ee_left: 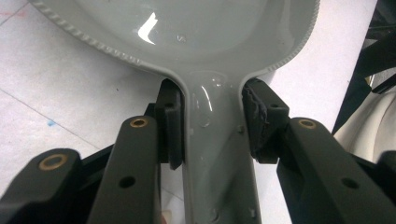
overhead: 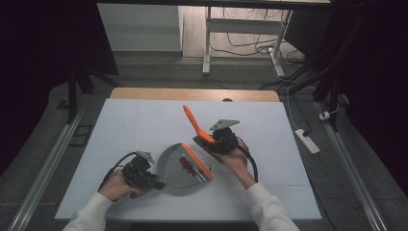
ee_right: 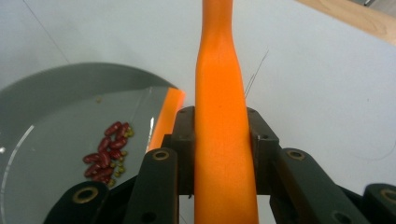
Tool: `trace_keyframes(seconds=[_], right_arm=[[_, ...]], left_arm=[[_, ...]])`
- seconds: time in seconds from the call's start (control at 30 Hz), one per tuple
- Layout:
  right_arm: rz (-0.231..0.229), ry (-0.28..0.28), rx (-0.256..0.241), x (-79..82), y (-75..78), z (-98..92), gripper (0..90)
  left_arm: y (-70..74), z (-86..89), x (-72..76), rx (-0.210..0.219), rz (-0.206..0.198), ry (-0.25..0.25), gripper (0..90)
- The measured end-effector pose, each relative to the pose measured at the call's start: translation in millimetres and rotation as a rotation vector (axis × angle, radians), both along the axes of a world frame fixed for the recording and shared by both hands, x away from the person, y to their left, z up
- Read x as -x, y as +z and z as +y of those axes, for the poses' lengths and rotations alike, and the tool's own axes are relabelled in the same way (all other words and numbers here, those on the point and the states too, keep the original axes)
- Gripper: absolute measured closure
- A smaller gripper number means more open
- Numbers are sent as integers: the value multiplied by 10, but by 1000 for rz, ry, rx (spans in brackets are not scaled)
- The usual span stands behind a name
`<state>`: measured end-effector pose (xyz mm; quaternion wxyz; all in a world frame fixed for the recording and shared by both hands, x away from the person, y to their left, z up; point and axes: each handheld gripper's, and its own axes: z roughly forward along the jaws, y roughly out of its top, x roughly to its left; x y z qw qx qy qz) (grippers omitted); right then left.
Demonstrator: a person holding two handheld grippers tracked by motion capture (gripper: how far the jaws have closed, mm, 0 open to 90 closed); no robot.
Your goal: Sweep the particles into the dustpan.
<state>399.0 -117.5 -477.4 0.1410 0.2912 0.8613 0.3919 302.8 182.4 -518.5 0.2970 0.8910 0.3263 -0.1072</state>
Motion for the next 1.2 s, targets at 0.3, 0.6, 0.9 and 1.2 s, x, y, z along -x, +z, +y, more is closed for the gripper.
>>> trace_keyframes(seconds=[0.3,0.6,0.9,1.2], right_arm=[[21,-24,24,48,-120,-31,704],[-8,13,25,251,-183,131,704],[19,42,-29,327,-189,208,704],[42,69,-163,351,-102,197,704]], left_arm=[[20,5,31,-2,1,-14,615],[14,-4,30,-3,2,-12,615],[8,-3,26,-5,3,-15,615],[7,-1,23,-4,5,-13,615]])
